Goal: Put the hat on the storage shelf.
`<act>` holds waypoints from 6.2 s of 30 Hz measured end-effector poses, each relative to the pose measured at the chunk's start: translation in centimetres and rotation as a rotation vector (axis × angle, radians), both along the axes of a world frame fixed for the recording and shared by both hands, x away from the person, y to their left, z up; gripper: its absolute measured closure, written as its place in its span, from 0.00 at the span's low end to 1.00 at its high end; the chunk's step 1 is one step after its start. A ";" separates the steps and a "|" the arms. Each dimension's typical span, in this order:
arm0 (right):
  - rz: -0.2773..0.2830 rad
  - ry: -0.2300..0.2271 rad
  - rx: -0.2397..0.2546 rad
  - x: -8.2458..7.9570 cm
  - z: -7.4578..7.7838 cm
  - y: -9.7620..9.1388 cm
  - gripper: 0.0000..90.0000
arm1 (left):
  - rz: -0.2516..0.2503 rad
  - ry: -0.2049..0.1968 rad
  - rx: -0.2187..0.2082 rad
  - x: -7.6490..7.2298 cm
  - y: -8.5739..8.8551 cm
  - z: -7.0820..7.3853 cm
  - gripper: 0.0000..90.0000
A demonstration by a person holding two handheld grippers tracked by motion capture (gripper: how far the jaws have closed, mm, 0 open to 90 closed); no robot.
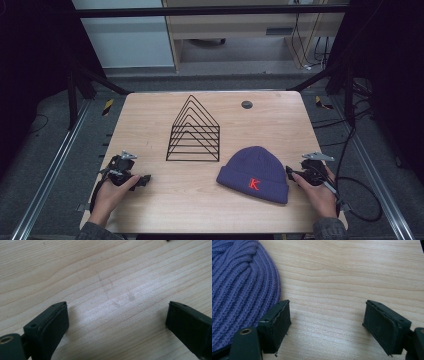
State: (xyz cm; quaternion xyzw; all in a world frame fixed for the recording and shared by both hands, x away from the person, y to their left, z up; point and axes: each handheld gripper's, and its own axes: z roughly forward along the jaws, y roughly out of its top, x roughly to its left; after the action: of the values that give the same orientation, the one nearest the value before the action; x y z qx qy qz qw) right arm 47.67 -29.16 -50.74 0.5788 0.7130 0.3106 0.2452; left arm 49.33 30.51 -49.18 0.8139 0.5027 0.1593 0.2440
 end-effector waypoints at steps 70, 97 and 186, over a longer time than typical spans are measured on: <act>0.302 0.213 -0.023 8.5 3.0 8.0 0.68 | 0.006 0.004 0.002 -0.1 -0.4 -0.2 0.00; 0.356 0.142 0.007 6.6 5.2 7.9 0.90 | -0.001 0.001 0.005 0.0 -0.4 -0.2 0.00; 0.461 -0.311 0.036 8.1 29.1 13.6 0.91 | -0.246 -0.300 -0.306 4.2 -5.5 19.5 0.09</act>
State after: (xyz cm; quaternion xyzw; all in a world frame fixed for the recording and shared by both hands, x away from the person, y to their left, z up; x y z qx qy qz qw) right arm 55.73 -15.59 -21.65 0.3511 0.7739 0.4561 0.2643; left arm 53.49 25.00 -29.72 0.7896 0.3764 0.1695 0.4540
